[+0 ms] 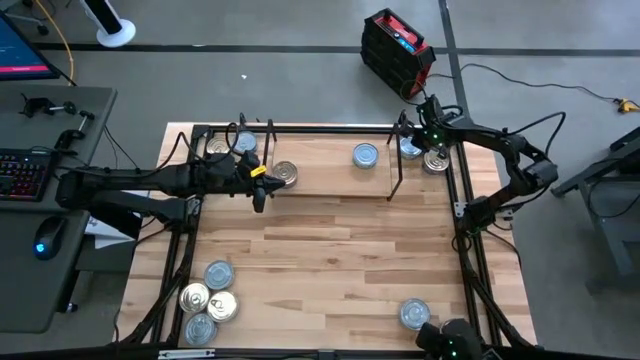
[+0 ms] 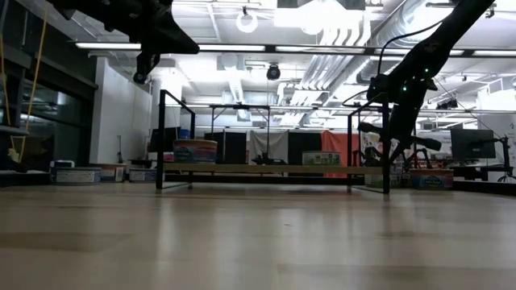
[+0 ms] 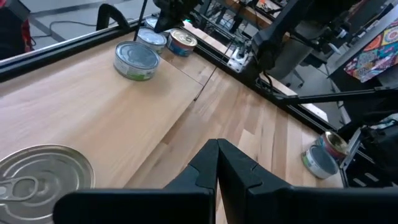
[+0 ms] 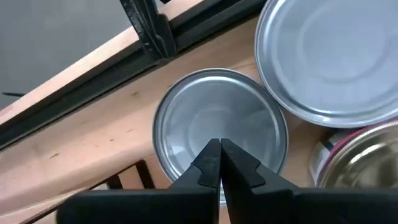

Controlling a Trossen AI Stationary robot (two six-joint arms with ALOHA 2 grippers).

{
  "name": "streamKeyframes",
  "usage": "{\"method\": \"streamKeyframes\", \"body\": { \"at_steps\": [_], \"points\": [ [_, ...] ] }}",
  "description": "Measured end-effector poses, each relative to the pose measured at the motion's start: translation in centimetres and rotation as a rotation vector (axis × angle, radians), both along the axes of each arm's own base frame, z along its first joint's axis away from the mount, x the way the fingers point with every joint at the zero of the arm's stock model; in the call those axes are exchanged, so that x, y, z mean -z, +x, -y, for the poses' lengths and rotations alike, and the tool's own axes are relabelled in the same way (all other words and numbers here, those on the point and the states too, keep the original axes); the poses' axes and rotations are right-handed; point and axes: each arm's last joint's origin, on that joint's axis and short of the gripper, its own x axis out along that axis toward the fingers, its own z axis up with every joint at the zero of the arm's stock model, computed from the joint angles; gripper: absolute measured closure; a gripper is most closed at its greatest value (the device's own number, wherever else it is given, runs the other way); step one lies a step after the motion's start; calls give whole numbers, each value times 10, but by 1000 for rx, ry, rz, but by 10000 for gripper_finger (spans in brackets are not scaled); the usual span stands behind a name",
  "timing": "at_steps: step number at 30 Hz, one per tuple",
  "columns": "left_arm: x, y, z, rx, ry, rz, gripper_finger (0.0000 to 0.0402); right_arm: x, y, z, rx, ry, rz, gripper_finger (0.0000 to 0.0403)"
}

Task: Stack canned seafood by type on shelf
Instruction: Stack the green tuna can on top of the other green tuna can on the shelf

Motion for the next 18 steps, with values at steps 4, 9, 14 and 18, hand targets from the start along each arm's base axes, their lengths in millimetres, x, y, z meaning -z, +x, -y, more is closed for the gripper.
{"method": "streamKeyframes", "body": {
  "at_steps": [4, 9, 14, 18],
  "points": [
    [0, 0, 0, -14, -36, 8, 401, 0, 0, 0, 187, 45, 69, 403],
    [0, 0, 0, -22, -57, 12, 402, 3, 5, -11, 423, 98, 57, 403],
    [0, 0, 0, -22, -57, 9, 402, 3, 19, -21, 548, 67, 53, 403],
    [0, 0, 0, -16, -42, 6, 402, 3, 23, -27, 619, 45, 35, 403]
  ]
}}
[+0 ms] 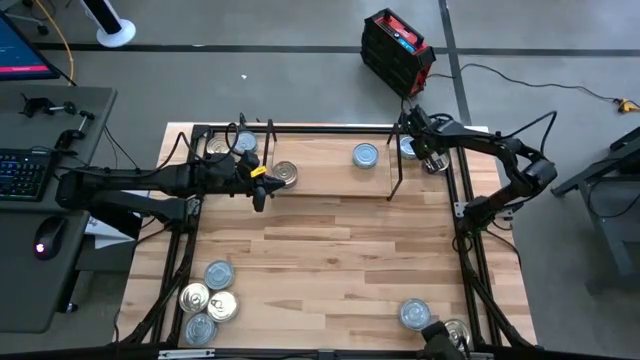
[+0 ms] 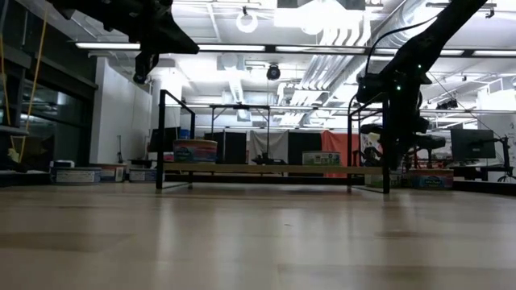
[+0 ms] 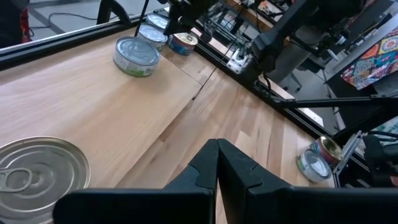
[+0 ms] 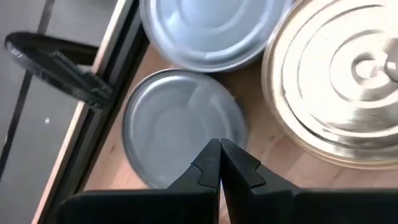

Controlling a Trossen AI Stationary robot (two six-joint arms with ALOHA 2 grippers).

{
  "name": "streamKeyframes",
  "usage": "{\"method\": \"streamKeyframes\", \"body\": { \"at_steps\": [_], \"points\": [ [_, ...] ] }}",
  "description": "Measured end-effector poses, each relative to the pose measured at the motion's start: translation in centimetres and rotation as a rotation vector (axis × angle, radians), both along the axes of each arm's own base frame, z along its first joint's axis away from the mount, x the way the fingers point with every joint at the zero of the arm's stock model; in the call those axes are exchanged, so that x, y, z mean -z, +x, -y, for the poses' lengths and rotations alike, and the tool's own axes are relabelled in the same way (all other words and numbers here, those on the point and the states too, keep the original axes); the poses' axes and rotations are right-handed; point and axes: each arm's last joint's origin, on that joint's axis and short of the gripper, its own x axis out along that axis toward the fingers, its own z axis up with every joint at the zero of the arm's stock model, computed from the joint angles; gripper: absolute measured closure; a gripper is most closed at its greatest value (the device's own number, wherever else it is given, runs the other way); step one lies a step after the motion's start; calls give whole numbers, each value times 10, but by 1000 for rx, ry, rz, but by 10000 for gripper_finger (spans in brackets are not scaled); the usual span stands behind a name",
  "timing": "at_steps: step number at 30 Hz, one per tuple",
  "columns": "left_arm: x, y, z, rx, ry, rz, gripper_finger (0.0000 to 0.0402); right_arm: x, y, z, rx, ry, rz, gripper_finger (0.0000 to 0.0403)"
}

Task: Stack canned seafood by type on shelf
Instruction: Stack the green tuna can on top of the other green tuna can on the shelf

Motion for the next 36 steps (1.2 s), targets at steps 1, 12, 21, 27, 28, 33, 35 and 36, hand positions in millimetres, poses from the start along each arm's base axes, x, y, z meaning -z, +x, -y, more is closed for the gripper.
{"method": "streamKeyframes", "body": {
  "at_steps": [1, 12, 21, 27, 28, 33, 35, 36],
  "points": [
    [0, 0, 0, 2, 4, -2, 402, 0, 0, -1, 10, 4, -6, 403],
    [0, 0, 0, -4, -12, 0, 401, 6, 8, 5, 137, -41, 69, 403],
    [1, 0, 0, -2, -9, -8, 401, 22, 22, -3, 60, 25, -1, 403],
    [1, 0, 0, 5, 8, -11, 401, 15, 15, -26, -41, 153, -109, 403],
    [1, 0, 0, 5, 8, -11, 401, 13, 14, -29, -62, 170, -124, 403],
    [1, 0, 0, 5, 7, -11, 401, 7, 11, -46, -139, 241, -187, 403],
    [1, 0, 0, 5, 7, -11, 401, 6, 13, -51, -159, 254, -193, 403],
    [1, 0, 0, 5, 7, -11, 401, 6, 15, -53, -171, 259, -190, 403]
  ]
}}
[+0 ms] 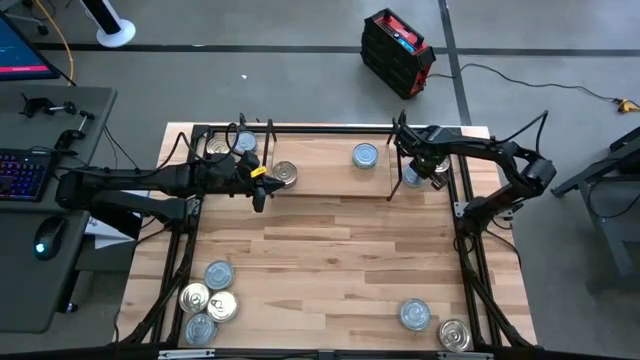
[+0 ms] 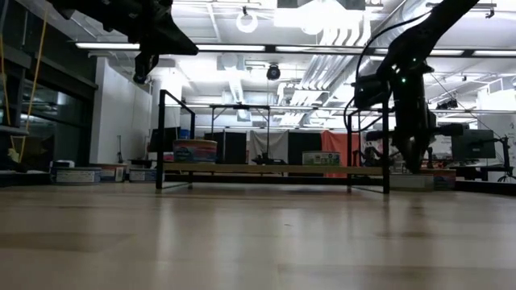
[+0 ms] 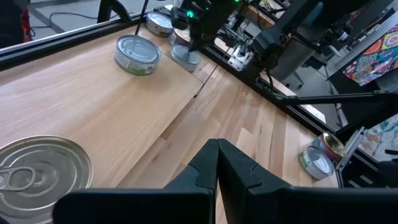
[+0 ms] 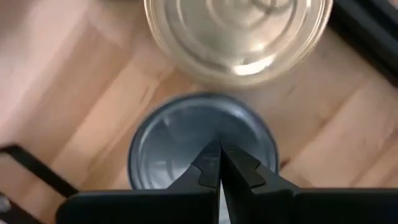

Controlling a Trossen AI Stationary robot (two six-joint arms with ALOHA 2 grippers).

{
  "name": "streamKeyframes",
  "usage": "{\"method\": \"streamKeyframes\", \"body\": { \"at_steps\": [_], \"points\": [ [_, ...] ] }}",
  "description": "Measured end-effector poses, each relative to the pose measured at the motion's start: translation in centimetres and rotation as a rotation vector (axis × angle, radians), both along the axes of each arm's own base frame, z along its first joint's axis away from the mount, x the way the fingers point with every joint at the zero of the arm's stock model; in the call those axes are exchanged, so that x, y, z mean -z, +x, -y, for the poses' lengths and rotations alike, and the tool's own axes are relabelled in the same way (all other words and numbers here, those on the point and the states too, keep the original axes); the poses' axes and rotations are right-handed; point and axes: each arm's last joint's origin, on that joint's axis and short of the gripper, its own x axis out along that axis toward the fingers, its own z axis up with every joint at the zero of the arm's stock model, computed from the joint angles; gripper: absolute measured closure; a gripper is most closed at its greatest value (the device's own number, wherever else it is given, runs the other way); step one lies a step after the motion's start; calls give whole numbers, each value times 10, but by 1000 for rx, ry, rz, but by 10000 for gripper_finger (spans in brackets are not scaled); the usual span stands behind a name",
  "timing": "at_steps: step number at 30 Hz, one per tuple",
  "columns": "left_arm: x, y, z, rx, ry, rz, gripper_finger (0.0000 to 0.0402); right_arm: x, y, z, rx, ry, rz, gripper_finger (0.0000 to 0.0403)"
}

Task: Stack canned seafood by type on shelf
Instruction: Stack the green tuna can on top of the other green tuna can on the shelf

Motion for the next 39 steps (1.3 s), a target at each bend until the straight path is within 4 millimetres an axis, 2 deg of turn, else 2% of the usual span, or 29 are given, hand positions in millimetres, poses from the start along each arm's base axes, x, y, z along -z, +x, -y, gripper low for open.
{"method": "streamKeyframes", "body": {
  "at_steps": [10, 12, 20, 22, 27, 33, 36, 39],
  "points": [
    [0, 0, 0, 4, 8, -2, 401, -4, 7, -19, -58, 36, -13, 403],
    [0, 0, 0, 10, 22, -5, 401, -10, 1, -19, -57, 8, -25, 403],
    [0, 0, 1, 61, 53, -11, 401, -54, -42, -28, 96, -146, -39, 403],
    [0, 0, 1, 62, 56, -12, 401, -61, -49, -29, 40, -171, -31, 403],
    [0, 0, 1, 63, 60, -12, 401, -72, -62, -32, -231, -131, -26, 403],
    [-2, 1, 1, 62, 62, 8, 401, -80, -65, -30, -458, -146, 67, 403],
    [-11, 2, -3, 44, 68, 48, 401, -83, -62, -25, -532, -193, 121, 403],
    [-29, 2, -9, 14, 83, 99, 401, -87, -55, -18, -603, -272, 202, 403]
  ]
}}
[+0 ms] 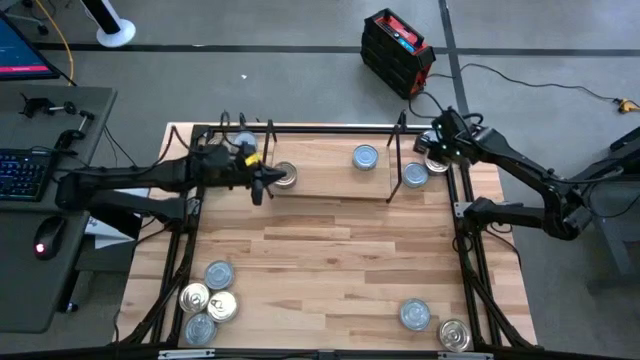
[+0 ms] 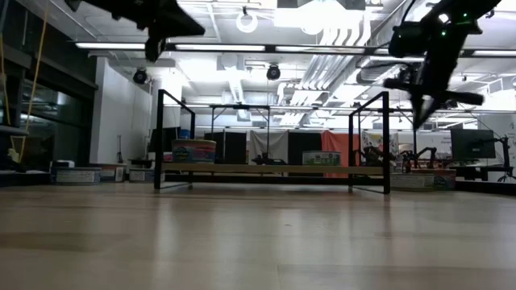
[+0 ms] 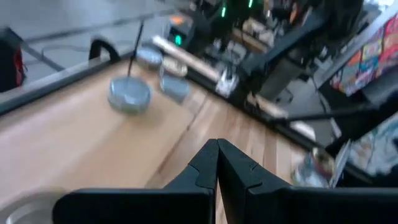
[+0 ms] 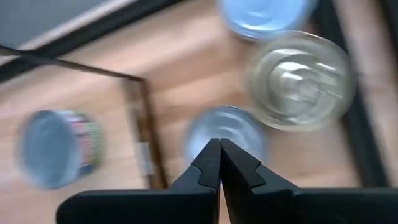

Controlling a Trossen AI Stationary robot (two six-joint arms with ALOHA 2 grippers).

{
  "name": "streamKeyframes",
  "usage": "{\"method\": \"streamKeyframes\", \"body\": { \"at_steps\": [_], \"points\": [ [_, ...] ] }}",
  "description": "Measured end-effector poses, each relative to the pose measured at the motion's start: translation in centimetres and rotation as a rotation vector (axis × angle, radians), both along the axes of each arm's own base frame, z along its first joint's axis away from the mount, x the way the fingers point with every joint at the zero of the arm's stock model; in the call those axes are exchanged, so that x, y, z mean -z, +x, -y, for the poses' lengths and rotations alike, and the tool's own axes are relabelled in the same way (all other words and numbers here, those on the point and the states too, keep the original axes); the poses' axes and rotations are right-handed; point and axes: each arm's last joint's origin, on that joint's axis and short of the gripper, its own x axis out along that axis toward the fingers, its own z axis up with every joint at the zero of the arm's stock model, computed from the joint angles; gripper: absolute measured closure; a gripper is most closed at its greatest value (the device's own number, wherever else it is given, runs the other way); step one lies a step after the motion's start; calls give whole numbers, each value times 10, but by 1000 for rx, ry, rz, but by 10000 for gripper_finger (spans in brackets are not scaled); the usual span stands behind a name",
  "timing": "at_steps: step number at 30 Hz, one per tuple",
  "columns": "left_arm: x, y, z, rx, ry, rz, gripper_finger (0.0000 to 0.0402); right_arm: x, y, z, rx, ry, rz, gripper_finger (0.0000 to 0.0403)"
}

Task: Stack canned seafood by type on shelf
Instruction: Stack the green tuna can on top of the other green tuna can on the shelf

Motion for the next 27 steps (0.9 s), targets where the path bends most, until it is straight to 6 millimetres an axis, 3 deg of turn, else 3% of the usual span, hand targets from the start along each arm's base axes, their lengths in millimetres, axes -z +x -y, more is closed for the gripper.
{"method": "streamKeyframes", "body": {
  "at_steps": [9, 20, 27],
  "points": [
    [-58, -6, -15, -70, 71, 149, 401, -12, 9, 5, -107, -90, 171, 403],
    [-70, -9, -21, -112, 24, 200, 401, -19, 20, -15, -237, -98, 219, 403],
    [-71, -9, -21, -122, 15, 218, 401, -21, 26, -17, -249, -112, 253, 403]
  ]
}}
